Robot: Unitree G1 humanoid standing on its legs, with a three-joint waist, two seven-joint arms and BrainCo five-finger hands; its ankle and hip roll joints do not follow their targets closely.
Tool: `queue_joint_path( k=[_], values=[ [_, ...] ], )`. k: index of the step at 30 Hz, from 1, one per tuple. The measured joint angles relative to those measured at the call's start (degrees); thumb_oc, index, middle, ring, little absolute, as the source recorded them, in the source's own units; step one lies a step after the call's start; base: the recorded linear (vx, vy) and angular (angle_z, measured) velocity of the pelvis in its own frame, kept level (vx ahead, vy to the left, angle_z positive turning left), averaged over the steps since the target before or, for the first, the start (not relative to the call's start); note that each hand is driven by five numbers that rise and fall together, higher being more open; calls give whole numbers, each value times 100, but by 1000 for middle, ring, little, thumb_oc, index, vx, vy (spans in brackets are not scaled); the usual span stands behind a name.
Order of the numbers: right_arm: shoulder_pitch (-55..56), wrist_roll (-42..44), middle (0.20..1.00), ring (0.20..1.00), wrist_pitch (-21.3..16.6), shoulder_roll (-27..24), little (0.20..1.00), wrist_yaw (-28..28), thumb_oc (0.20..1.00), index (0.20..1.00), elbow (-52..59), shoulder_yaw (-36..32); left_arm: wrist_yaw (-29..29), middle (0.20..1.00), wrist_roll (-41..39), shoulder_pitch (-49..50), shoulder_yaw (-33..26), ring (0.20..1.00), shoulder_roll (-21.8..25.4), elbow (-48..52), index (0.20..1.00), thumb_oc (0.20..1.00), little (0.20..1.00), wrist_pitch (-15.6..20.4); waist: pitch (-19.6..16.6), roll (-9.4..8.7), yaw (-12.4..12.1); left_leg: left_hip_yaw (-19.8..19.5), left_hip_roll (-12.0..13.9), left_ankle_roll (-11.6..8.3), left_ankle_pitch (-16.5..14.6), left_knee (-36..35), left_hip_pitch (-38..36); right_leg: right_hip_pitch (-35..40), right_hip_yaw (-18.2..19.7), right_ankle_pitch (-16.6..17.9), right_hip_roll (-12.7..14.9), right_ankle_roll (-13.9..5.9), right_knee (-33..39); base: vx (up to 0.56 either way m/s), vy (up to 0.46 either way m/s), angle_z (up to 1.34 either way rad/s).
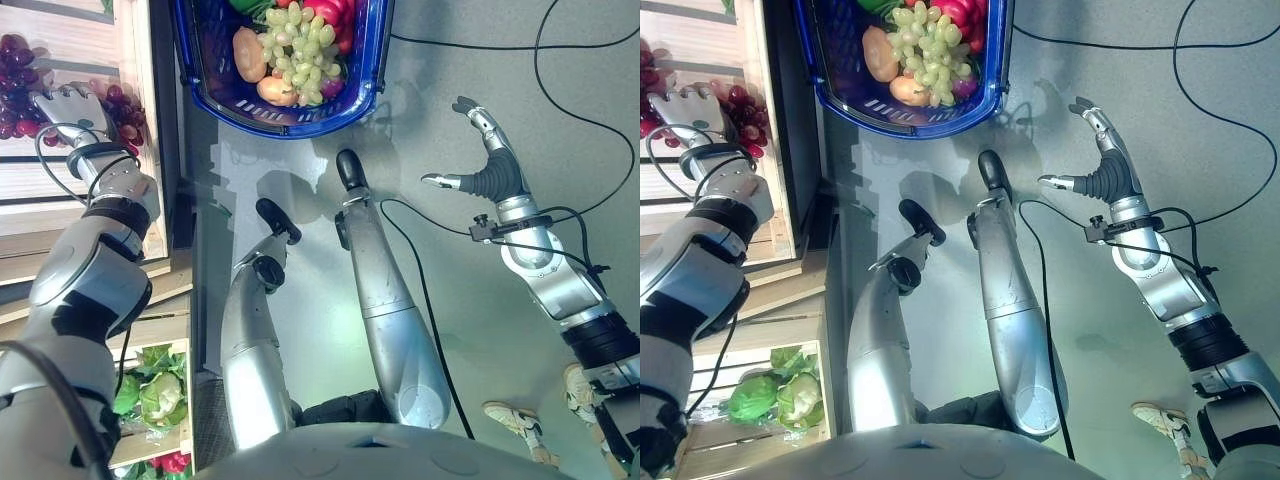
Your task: Pick up fruits and vegetables into the basket
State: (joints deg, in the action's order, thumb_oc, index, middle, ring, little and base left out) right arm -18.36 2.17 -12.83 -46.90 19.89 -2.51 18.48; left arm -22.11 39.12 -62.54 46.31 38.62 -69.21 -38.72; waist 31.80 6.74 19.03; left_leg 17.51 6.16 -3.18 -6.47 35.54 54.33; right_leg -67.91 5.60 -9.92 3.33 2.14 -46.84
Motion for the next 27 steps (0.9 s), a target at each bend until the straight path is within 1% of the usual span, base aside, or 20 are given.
queue_joint_path(
  k=[1,2,3,6,7,9,10,12,13,14,15,16,17,20,22,23,27],
  values=[
    [0,-3,1000,1000,-1,0,1000,51,1000,1000,-31,13,-202,200,-6,28,-2,200,1,16,200,200,200,3,0,0,-14,-6,0,0,0,2,4,1,0,-1,0,-2,6,0,0,0],
    [2,-10,1000,1000,-1,0,1000,76,1000,1000,-40,17,-289,200,-31,41,-14,200,5,28,200,200,200,11,0,-1,-23,-7,0,0,0,1,4,2,-3,0,0,1,9,0,0,0],
    [12,-26,1000,1000,-1,0,1000,92,1000,1000,-48,17,-442,200,-104,90,-137,200,11,90,200,200,200,24,1,-3,-35,-7,-1,0,0,2,5,4,-5,0,1,0,9,0,0,0],
    [31,-77,1000,1000,0,2,1000,115,1000,1000,-51,30,-677,200,-324,130,-248,200,19,143,200,200,200,150,2,-5,-60,-26,-1,0,0,1,-2,28,-9,2,5,2,24,0,0,0],
    [42,-123,1000,1000,7,3,1000,114,1000,1000,-53,29,-789,200,-469,157,-373,200,50,228,200,200,200,283,5,-9,-76,-37,-2,0,0,-4,-21,60,-19,3,9,4,36,0,0,0],
    [81,-155,1000,1000,37,29,1000,101,1000,1000,-74,30,-951,200,-820,206,-466,200,108,347,200,200,200,576,11,-19,-94,-79,-3,-1,0,-18,-109,182,-58,26,13,28,70,-8,14,2],
    [98,-172,1000,1000,45,34,1000,90,1000,1000,-75,31,-981,200,-939,214,-485,200,119,378,200,200,200,664,12,-20,-96,-93,-3,-1,1,-30,-137,221,-77,26,17,27,89,-14,21,5],
    [213,-349,1000,1000,69,47,1000,50,1000,1000,-77,30,-1104,200,-1619,262,-693,200,151,576,200,200,200,1040,13,-25,-117,-131,-17,5,8,-94,-295,421,-147,28,43,25,161,-19,22,5],
    [241,-399,1000,1000,78,61,1000,32,1000,1000,-77,31,-1131,200,-1807,294,-810,200,158,630,200,200,200,1168,14,-27,-125,-139,-20,5,10,-107,-343,483,-164,28,51,24,183,-23,32,5],
    [335,-534,1000,1000,141,68,1000,-23,1000,1000,-77,34,-1123,200,-2312,382,-1075,200,159,801,200,200,200,1524,16,-31,-156,-159,-30,6,14,-178,-511,669,-193,28,64,22,238,-18,33,6],
    [362,-570,1000,1000,178,75,1000,-66,1000,1000,-74,43,-1121,200,-2639,459,-1343,200,159,834,200,200,200,1802,18,-34,-164,-184,-42,6,23,-202,-628,804,-227,28,80,22,260,-15,36,6],
    [385,-572,1000,1000,191,83,1000,-82,1000,1000,-69,40,-1119,200,-2780,506,-1489,200,158,860,200,200,200,1919,17,-34,-159,-202,-45,5,23,-212,-672,864,-253,27,86,22,281,-6,37,7],
    [439,-575,1000,1000,198,81,1000,-130,1000,1000,-55,27,-1116,200,-3015,570,-1678,200,163,905,200,200,200,2112,16,-36,-161,-227,-45,4,26,-247,-769,983,-294,26,94,22,312,-1,32,8],
    [482,-763,1000,1000,436,85,1000,-410,1000,1000,-12,23,-1003,200,-3696,888,-2284,200,188,1219,200,200,200,2748,14,-42,-208,-270,-82,7,58,-302,-977,1203,-331,25,128,21,370,-5,38,7],
    [513,-1035,1000,1000,657,86,1000,-621,1000,1000,42,24,-887,200,-4186,1178,-2637,200,187,1547,200,200,200,3049,14,-42,-234,-290,-111,12,83,-344,-1080,1312,-350,22,157,15,377,-10,24,9],
    [545,-1112,1000,1000,745,86,1000,-725,1000,1000,54,22,-820,200,-4418,1320,-2736,200,188,1717,200,200,200,3168,14,-42,-243,-299,-127,16,98,-394,-1141,1382,-372,1,178,-17,391,-13,22,13],
    [778,-1299,1000,1000,1051,100,1000,-1189,1000,1000,155,-11,-358,200,-5528,2048,-3106,200,100,2419,200,200,200,3693,14,-42,-371,-371,-135,10,162,-529,-1479,1782,-473,-4,183,-23,550,-13,21,9]
  ],
)
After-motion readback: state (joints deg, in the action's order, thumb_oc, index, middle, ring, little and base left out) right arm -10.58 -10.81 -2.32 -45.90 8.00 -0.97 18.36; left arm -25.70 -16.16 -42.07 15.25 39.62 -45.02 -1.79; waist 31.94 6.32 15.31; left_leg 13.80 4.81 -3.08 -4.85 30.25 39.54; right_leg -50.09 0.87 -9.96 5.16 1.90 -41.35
